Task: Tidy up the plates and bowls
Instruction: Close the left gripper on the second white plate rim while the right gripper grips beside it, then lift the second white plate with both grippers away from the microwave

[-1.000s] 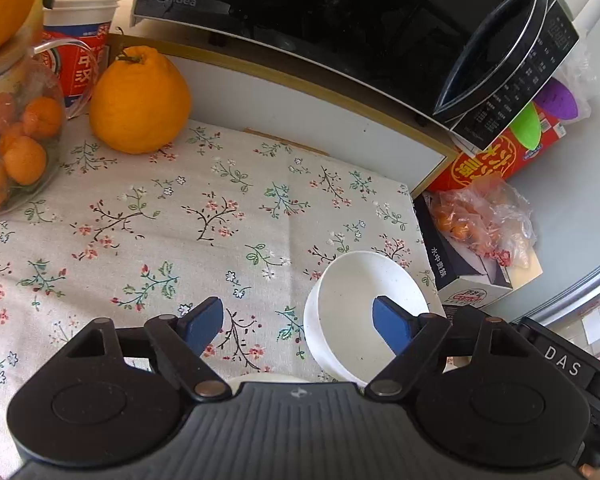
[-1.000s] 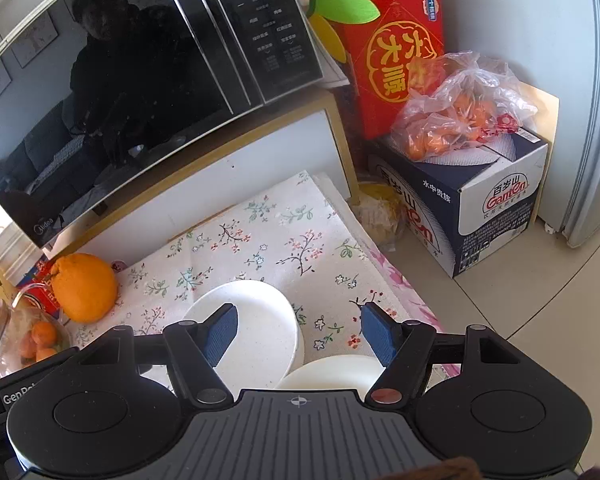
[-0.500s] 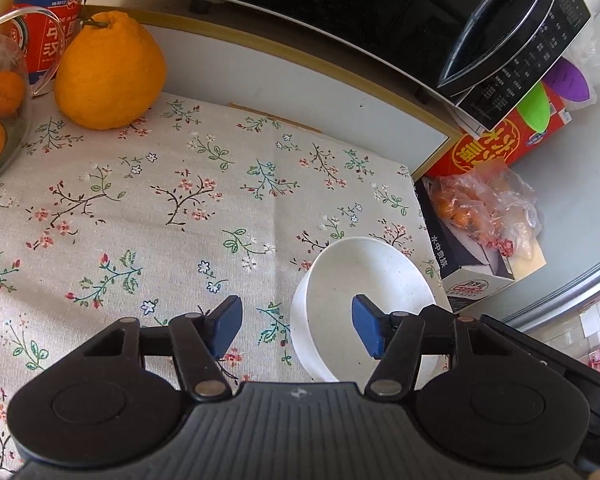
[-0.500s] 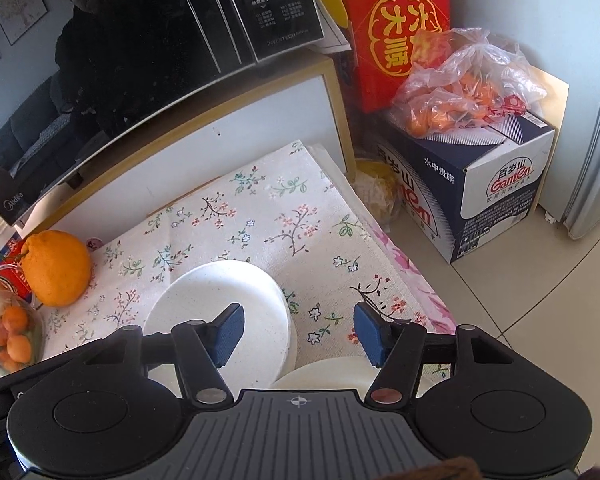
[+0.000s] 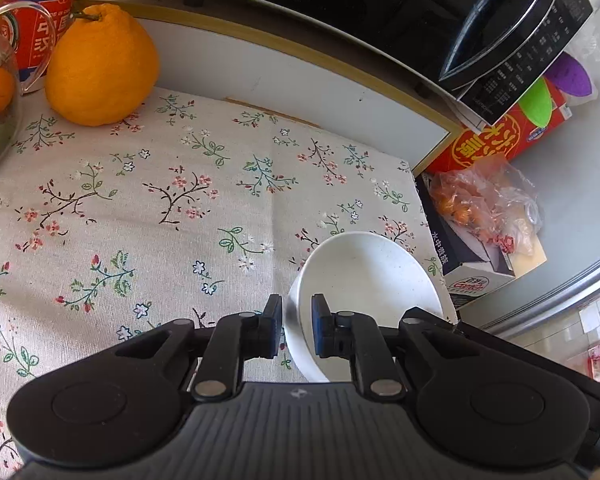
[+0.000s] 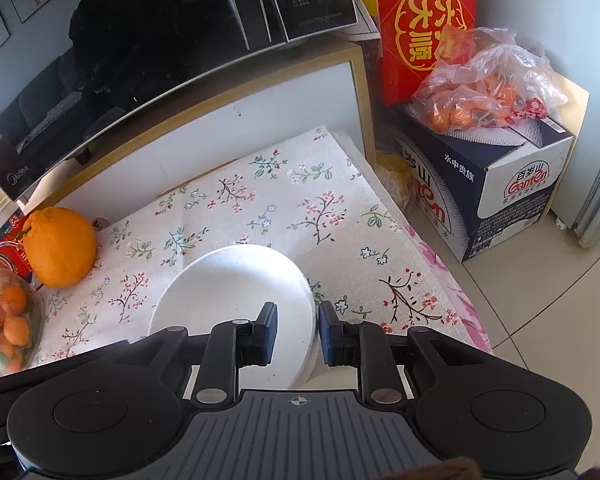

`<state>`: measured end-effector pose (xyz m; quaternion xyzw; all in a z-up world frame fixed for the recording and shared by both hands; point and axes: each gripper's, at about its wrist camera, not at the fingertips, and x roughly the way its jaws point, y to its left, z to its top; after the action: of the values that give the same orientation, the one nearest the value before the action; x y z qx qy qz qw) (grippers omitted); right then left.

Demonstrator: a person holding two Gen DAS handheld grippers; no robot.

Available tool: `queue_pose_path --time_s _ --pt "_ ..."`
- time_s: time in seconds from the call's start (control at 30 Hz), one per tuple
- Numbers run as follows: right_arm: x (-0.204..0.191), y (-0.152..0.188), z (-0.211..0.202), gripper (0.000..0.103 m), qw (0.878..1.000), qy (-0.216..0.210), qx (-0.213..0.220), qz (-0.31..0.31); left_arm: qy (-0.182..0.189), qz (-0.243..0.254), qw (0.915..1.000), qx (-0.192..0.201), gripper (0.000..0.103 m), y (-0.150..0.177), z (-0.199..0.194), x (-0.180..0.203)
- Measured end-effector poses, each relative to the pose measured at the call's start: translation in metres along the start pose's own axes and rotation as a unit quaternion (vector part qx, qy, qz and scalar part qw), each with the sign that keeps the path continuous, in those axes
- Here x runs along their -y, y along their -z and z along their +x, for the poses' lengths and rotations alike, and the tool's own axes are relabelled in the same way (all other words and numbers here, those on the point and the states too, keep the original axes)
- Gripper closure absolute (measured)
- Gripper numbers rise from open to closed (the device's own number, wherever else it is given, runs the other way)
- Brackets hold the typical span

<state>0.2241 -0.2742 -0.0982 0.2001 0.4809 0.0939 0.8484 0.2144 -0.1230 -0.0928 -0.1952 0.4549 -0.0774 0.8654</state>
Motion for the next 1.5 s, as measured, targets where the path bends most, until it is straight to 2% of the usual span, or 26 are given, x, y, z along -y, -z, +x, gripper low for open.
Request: queue_pose_path --time_s 0.07,0.17,0.63,0.77,0.87,1.07,1.17,1.37,1.5 --pt "0.002 0.000 0.002 0.086 1.000 0.000 -0.005 -0.001 -0.004 0.000 1.0000 -0.002 0.089 0.000 0.000 -0.002" --pt "0.003 0.002 0.004 0.090 1.000 -0.001 -0.009 0.001 0.004 -0.001 1.0000 -0.001 0.093 -0.001 -0.001 -0.003" --pt "0.007 0.003 0.006 0.089 1.000 -0.013 -0.011 0.023 0.011 0.005 0.9999 0.001 0.095 0.000 -0.002 -0.002" --pt "0.005 0.000 -0.001 0.089 0.999 -0.025 0.005 0.023 0.009 0.006 0.9999 0.009 0.095 0.000 -0.007 -0.002" --pt "-0.001 -0.003 -0.010 0.090 0.999 -0.031 0.023 0.008 0.015 0.003 0.9997 0.017 0.095 -0.002 -0.016 -0.004" --pt "-0.010 -0.004 -0.025 0.090 0.999 -0.043 0.024 -0.005 0.019 0.007 0.9994 0.028 0.095 -0.001 -0.040 -0.004" --pt "-0.020 -0.003 -0.044 0.090 0.998 -0.052 0.042 -0.021 0.016 0.013 0.9993 0.032 0.095 0.000 -0.054 -0.004" --pt "-0.042 0.008 -0.079 0.090 0.993 -0.066 0.070 -0.062 0.011 0.008 0.9981 0.060 0.095 0.000 -0.091 -0.010" --pt "-0.047 0.015 -0.093 0.090 0.992 -0.071 0.076 -0.065 0.008 0.011 0.9970 0.077 0.095 0.005 -0.109 -0.009"
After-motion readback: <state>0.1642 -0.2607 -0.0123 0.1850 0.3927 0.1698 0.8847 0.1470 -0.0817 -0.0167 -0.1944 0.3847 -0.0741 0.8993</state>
